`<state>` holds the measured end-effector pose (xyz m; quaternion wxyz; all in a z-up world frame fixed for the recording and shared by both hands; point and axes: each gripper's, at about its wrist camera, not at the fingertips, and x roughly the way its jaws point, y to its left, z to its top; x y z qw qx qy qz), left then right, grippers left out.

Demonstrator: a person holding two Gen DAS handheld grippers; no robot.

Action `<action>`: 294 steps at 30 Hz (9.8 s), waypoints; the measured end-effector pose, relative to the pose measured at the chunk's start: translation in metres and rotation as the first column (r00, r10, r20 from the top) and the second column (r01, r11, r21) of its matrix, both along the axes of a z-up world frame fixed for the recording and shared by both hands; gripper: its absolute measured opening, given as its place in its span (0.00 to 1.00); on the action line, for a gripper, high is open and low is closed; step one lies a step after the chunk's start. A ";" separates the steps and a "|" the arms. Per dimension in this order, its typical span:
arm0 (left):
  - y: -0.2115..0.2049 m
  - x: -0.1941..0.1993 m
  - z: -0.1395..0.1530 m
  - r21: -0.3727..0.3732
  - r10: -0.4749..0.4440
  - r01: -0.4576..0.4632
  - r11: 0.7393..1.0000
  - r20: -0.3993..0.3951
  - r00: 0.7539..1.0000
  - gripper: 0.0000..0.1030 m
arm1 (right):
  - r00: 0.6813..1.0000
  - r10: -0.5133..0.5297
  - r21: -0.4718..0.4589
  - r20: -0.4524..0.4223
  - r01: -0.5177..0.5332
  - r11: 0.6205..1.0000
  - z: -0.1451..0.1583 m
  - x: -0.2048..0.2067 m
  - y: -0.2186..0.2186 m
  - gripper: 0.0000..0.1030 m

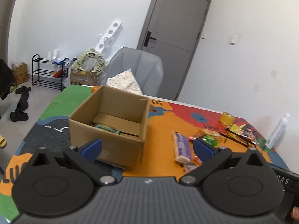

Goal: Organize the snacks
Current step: 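Withdraw both tools from the box back toward the snack pile, then grasp the pink-wrapped cake with the left tool while the right tool grasps a blue-green wrapper, then carry both snacks over the box and open both tools to release them, then withdraw both tools from the box toward the remaining snacks, then grasp the purple-wrapped bar with the left tool while the right tool grasps the white bread pack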

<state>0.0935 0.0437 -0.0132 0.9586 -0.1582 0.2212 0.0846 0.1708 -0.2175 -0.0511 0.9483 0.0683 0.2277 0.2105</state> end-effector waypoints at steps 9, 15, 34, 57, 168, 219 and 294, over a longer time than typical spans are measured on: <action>-0.035 0.007 -0.003 0.023 -0.101 0.100 0.995 0.007 0.995 1.00 | 0.998 -0.065 0.021 -0.026 0.066 0.998 -0.007 -0.003 -0.042 1.00; -0.054 0.022 -0.014 0.027 -0.159 0.159 0.987 -0.015 0.987 1.00 | 0.998 -0.070 0.009 -0.012 0.070 0.998 -0.012 -0.004 -0.052 1.00; -0.079 0.075 -0.056 0.001 -0.249 0.250 0.968 -0.074 0.966 0.86 | 0.989 -0.081 0.017 -0.127 0.083 0.996 -0.051 0.042 -0.052 0.71; -0.096 0.148 -0.114 -0.090 -0.295 0.282 0.955 -0.207 0.933 0.67 | 0.966 -0.084 0.043 -0.246 0.097 0.994 -0.086 0.097 -0.048 0.59; 0.144 0.097 -0.013 -0.068 0.025 -0.026 0.997 -0.016 1.000 0.37 | 0.983 0.183 0.077 0.009 -0.183 0.980 0.017 0.084 0.181 0.34; 0.051 0.079 -0.005 -0.041 -0.033 0.028 0.999 -0.133 0.991 1.00 | 0.992 0.046 0.064 -0.120 -0.038 0.997 0.009 0.060 0.068 1.00; -0.065 0.239 -0.105 0.037 -0.208 0.230 0.973 -0.300 0.931 0.74 | 0.921 -0.218 -0.229 -0.322 0.148 0.962 -0.100 0.186 0.000 0.94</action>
